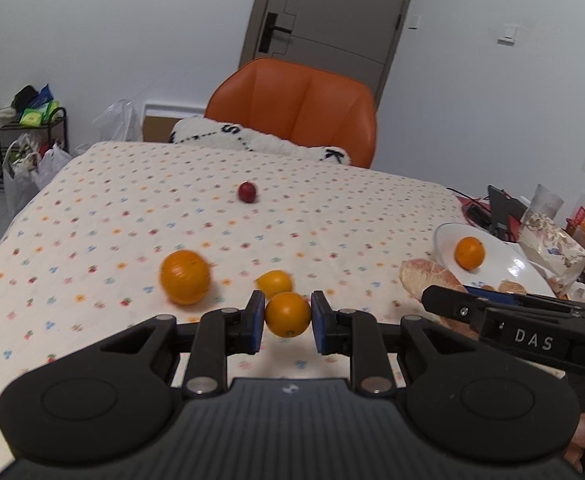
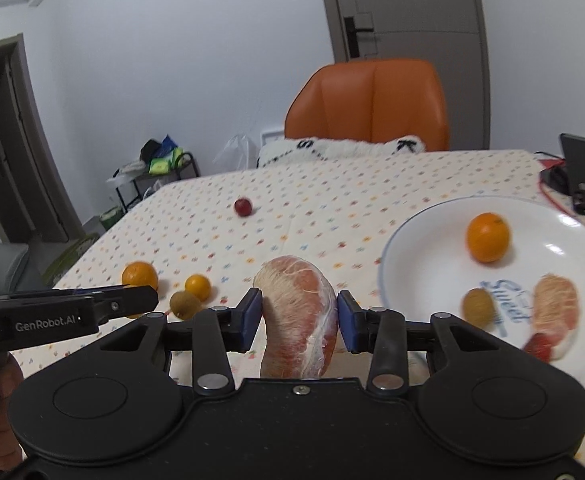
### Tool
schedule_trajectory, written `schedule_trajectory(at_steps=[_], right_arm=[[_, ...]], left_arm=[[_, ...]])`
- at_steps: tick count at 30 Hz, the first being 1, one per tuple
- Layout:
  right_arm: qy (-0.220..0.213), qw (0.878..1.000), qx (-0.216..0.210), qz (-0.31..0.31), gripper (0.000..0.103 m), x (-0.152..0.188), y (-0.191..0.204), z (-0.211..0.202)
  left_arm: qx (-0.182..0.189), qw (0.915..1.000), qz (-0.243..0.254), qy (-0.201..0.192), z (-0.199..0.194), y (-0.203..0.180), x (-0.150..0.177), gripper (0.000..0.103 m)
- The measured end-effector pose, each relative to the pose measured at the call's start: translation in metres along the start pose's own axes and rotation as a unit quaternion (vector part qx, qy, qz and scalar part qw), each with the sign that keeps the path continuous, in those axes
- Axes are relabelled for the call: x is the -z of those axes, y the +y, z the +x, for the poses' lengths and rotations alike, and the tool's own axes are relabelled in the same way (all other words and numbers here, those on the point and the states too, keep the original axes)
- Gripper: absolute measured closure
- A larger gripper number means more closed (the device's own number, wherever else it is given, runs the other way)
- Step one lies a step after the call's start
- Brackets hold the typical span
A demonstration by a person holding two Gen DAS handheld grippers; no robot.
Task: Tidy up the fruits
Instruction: 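Grasp the pink pomelo segment with the right tool while the left tool grasps a small orange, then carry the pomelo segment and small orange over the white plate and open both tools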
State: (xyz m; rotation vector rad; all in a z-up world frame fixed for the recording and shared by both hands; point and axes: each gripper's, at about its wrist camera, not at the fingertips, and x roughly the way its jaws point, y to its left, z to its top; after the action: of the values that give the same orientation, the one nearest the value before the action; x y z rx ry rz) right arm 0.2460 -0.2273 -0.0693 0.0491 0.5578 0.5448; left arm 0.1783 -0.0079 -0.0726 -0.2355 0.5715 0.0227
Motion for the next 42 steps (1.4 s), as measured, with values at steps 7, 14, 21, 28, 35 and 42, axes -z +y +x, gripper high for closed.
schedule_trajectory(at_steps=[7, 14, 21, 28, 35, 42], right_arm=[[-0.018, 1.000, 0.016, 0.015, 0.064, -0.002, -0.020, -0.020], [-0.036, 0.998, 0.037, 0.033, 0.064, -0.002, -0.043, -0.036], [-0.047, 0.996, 0.053, 0.046, 0.064, 0.000, -0.065, -0.050], [-0.057, 0.994, 0.068, 0.060, 0.064, 0.001, -0.088, -0.060], [-0.064, 0.991, 0.087, 0.081, 0.064, 0.004, -0.112, -0.064], [-0.064, 0.988, 0.100, 0.096, 0.064, 0.008, -0.133, -0.059]], left_arm=[[0.019, 0.9997, 0.017, -0.007, 0.002, -0.028, -0.007, 0.080], [0.035, 0.9987, 0.036, -0.011, 0.006, -0.056, -0.010, 0.080], [0.052, 0.9973, 0.050, -0.014, 0.011, -0.082, -0.013, 0.080], [0.065, 0.9956, 0.065, -0.015, 0.018, -0.107, -0.017, 0.080], [0.077, 0.9941, 0.075, -0.012, 0.030, -0.127, -0.019, 0.080], [0.085, 0.9926, 0.086, -0.004, 0.048, -0.146, -0.019, 0.080]])
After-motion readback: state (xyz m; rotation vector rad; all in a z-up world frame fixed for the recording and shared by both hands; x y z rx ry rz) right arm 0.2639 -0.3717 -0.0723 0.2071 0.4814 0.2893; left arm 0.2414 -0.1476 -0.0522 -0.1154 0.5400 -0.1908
